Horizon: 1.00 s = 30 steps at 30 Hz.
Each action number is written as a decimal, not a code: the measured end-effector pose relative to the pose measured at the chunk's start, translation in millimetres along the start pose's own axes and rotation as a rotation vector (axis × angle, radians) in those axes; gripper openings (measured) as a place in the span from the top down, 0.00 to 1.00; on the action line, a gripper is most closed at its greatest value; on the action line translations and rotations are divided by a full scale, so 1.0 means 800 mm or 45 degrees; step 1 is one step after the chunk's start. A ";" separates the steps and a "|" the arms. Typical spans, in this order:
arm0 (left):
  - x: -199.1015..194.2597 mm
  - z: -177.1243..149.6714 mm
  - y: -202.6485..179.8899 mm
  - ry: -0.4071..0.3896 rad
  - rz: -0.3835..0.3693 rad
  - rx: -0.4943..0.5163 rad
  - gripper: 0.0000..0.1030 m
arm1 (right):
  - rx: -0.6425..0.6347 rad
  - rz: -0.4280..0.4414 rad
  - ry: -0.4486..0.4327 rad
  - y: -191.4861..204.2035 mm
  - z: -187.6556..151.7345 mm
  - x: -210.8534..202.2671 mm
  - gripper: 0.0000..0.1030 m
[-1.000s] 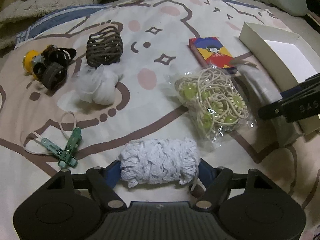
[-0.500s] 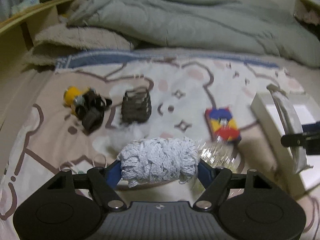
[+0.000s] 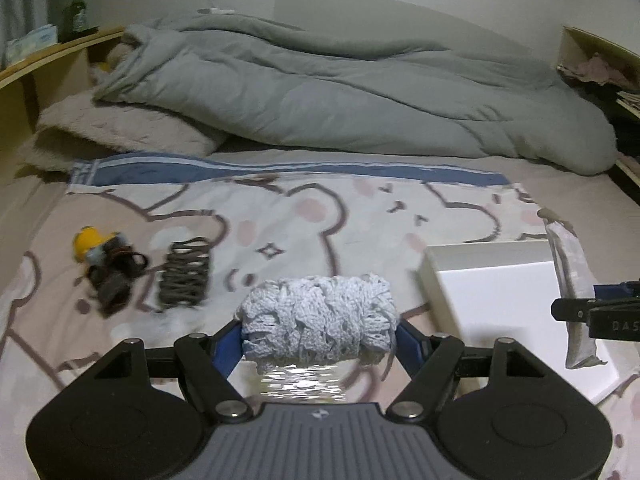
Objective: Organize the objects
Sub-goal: 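Carry the rope bundle and grey packet into the white tray with both tools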
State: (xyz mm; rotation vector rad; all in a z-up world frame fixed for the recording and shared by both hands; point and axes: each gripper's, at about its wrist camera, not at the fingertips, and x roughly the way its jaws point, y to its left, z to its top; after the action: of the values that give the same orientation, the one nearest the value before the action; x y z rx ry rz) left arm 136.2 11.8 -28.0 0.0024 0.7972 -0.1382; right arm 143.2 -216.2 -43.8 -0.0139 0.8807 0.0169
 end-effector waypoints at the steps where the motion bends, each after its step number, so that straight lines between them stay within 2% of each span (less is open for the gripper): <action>1: 0.002 0.001 -0.010 0.006 -0.013 -0.001 0.26 | 0.010 -0.008 -0.002 -0.012 -0.002 -0.001 0.46; 10: 0.021 0.003 -0.096 0.050 -0.093 0.050 0.26 | 0.023 -0.085 -0.002 -0.094 -0.024 0.000 0.46; 15: 0.034 0.002 -0.140 0.077 -0.136 0.077 0.26 | -0.021 -0.142 0.009 -0.124 -0.035 0.010 0.46; 30: 0.086 -0.015 -0.224 0.254 -0.223 -0.001 0.26 | -0.116 -0.211 0.127 -0.200 -0.079 0.058 0.45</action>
State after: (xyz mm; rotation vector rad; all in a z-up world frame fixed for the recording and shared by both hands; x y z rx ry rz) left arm 153.0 -173.6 -76.4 -0.0557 0.9970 -0.3072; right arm 127.7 -377.1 -119.1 -0.1743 0.9757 -0.0996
